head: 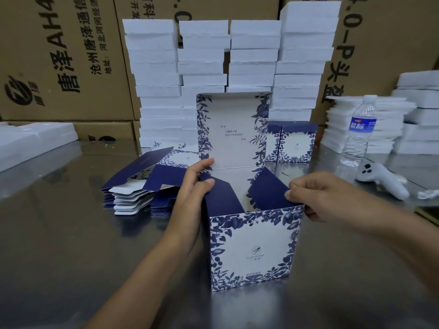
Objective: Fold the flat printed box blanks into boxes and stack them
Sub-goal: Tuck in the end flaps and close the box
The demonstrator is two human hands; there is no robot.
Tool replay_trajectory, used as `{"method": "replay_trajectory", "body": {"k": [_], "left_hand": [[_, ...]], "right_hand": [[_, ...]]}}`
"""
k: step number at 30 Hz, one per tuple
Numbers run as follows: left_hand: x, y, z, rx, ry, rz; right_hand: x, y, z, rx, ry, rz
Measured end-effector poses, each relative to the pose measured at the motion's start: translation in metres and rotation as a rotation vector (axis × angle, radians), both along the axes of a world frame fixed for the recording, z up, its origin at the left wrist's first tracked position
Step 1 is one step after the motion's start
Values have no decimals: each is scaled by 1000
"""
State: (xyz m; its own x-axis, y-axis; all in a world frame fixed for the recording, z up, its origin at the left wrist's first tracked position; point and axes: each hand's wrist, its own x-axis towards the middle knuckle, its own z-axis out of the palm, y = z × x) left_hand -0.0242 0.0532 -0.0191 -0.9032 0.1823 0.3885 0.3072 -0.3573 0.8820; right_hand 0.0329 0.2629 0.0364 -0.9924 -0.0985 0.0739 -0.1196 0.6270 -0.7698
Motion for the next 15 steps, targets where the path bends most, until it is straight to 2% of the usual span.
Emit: {"method": "replay_trajectory", "body": {"k": [6, 9, 15], "left_hand": [[0, -2, 1, 6, -20, 8], [1, -2, 2, 4, -23, -3], [4, -3, 3, -13, -27, -19]], "right_hand": [[-10, -7, 12, 64, -77, -76], [-16, -12, 14, -14, -103, -87], [-22, -12, 11, -13, -46, -75]]}}
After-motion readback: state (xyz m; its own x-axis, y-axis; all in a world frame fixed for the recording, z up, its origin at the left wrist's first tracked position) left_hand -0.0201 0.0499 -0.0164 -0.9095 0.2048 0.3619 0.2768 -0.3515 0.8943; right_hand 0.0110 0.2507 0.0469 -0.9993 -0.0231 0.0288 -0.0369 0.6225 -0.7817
